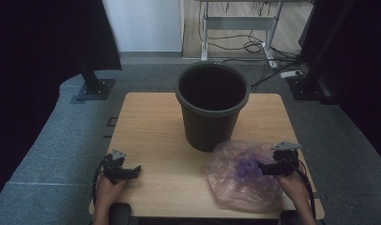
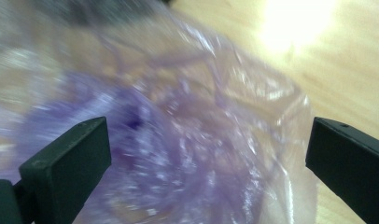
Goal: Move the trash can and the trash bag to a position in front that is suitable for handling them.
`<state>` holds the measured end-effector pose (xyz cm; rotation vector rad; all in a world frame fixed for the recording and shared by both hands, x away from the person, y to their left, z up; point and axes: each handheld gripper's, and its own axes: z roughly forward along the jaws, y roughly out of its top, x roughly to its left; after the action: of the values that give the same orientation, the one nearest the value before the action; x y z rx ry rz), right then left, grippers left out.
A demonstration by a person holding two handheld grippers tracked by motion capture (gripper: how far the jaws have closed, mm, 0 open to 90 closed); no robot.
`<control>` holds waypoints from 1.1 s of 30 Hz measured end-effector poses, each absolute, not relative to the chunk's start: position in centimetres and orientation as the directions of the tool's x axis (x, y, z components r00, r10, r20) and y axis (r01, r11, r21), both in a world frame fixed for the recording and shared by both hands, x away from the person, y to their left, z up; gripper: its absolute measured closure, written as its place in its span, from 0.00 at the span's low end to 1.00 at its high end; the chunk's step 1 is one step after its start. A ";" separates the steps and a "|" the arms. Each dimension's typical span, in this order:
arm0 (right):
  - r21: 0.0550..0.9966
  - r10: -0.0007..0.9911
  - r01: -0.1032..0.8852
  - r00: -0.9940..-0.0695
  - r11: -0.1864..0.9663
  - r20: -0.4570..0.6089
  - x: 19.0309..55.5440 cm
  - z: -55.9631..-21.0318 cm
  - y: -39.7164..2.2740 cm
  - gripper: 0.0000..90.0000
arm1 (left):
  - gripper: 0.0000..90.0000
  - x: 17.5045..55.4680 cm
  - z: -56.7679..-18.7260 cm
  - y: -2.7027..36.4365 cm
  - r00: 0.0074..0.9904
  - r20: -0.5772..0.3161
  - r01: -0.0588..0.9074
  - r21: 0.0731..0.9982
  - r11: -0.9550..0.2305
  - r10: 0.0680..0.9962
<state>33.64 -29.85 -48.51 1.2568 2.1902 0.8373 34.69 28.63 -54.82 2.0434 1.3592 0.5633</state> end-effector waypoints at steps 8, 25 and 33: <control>0.699 0.811 0.547 -0.580 0.459 -0.079 32.8 -48.7 -25.2 0.00 | 0.00 34.7 -54.8 28.6 0.380 0.013 0.663 0.693 -0.283 0.925; 0.614 0.887 0.668 -0.446 0.421 -0.122 34.8 -53.6 -29.6 0.00 | 0.00 34.7 -54.8 28.6 0.376 0.014 0.664 0.693 -0.280 0.927; 0.623 0.931 0.705 -0.348 0.339 -0.112 34.6 -53.6 -33.6 0.01 | 0.00 34.7 -54.8 28.5 0.373 0.014 0.665 0.693 -0.278 0.928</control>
<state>34.61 -33.60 -53.60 1.4323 2.1550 0.6672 34.70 28.54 -54.82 2.0378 1.3685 0.5675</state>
